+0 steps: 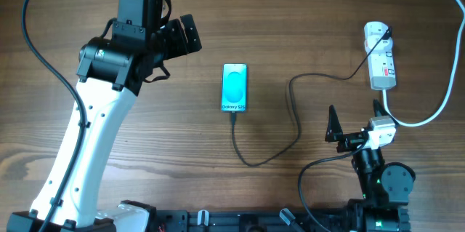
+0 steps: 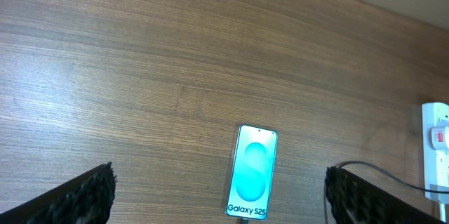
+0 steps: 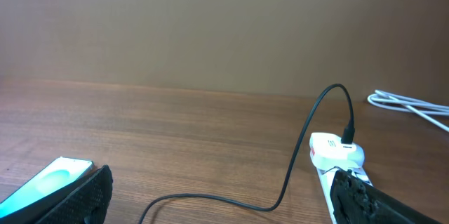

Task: Plug charger to phone and switch on socket

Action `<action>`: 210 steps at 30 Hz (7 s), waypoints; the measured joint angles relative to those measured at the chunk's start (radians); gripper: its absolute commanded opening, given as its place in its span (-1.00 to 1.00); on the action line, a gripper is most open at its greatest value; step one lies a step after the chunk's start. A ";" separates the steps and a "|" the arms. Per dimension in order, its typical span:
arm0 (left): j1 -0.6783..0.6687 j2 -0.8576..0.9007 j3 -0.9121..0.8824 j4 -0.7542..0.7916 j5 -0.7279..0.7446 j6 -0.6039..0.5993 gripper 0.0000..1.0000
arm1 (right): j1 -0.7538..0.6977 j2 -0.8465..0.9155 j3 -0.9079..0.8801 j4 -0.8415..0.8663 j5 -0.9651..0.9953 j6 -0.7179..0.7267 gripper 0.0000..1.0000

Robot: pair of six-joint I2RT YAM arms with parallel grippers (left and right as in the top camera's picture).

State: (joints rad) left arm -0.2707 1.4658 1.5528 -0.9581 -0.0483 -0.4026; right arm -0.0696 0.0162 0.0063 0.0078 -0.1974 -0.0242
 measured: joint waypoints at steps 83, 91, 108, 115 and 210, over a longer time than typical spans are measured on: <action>0.211 -1.358 -1.337 0.716 0.232 0.443 1.00 | 0.000 -0.001 0.000 0.000 0.001 0.000 1.00; 0.278 -1.445 -1.450 0.788 0.233 0.391 1.00 | 0.000 -0.001 0.000 0.000 0.001 0.000 0.99; 0.313 -1.452 -1.539 0.889 0.140 0.307 1.00 | 0.000 -0.001 0.000 0.000 0.001 0.000 0.99; 0.313 -1.452 -1.540 0.888 0.131 0.348 1.00 | 0.000 -0.001 0.000 0.000 0.001 0.000 0.99; 0.303 -1.452 -1.540 0.887 0.119 0.428 1.00 | 0.000 -0.001 0.000 0.000 0.001 0.000 1.00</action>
State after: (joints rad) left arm 0.0326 0.0135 0.0132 -0.0711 0.0711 0.0254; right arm -0.0696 0.0154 0.0063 0.0078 -0.1967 -0.0242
